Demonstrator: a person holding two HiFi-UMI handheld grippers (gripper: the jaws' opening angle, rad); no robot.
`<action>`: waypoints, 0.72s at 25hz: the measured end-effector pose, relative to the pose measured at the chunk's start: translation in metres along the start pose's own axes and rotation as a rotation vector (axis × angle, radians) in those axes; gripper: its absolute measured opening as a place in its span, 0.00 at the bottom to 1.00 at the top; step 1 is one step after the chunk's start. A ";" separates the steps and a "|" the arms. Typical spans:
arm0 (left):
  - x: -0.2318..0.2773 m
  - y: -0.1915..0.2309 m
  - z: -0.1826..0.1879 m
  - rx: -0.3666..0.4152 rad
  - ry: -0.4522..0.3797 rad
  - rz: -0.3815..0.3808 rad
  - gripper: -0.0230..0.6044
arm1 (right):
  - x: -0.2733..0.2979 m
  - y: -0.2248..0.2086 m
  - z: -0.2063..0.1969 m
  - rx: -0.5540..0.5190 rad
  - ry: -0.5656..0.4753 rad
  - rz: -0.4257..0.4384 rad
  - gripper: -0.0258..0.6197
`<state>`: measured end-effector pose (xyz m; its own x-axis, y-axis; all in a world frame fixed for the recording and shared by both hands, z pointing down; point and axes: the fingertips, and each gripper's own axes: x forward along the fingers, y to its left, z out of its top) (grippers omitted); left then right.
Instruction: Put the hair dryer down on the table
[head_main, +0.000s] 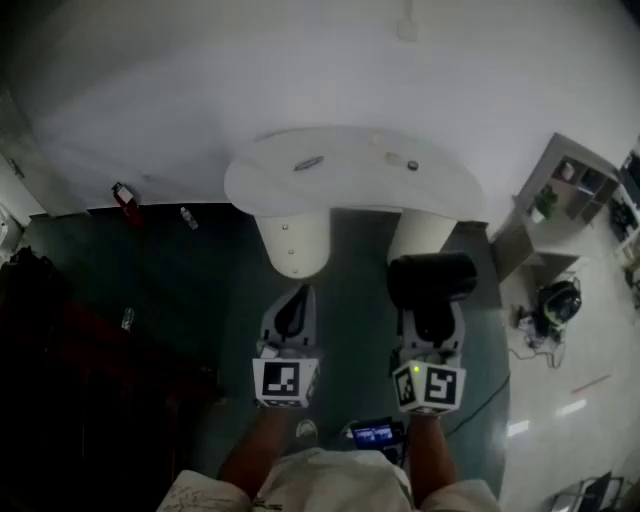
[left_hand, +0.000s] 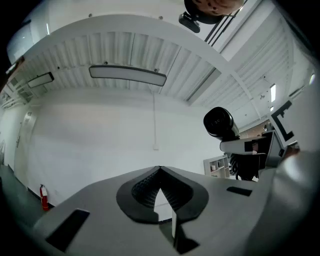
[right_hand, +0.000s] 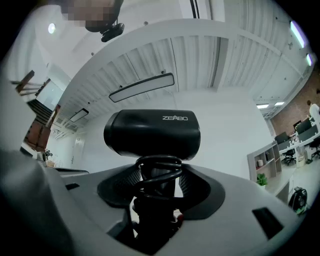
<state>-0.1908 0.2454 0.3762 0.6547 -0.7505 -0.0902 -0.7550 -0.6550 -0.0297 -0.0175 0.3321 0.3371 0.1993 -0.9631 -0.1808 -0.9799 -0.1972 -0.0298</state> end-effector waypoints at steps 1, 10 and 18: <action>-0.001 0.002 0.002 0.005 -0.006 0.003 0.03 | 0.000 0.003 0.002 -0.007 -0.003 0.004 0.43; -0.006 0.019 0.016 0.018 -0.064 -0.019 0.03 | 0.000 0.023 0.004 -0.014 -0.003 -0.012 0.43; -0.011 0.041 0.016 -0.001 -0.074 -0.038 0.03 | 0.003 0.047 -0.004 -0.004 0.016 -0.017 0.43</action>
<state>-0.2296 0.2286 0.3605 0.6781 -0.7167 -0.1628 -0.7298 -0.6828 -0.0339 -0.0627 0.3195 0.3395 0.2157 -0.9625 -0.1645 -0.9764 -0.2139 -0.0289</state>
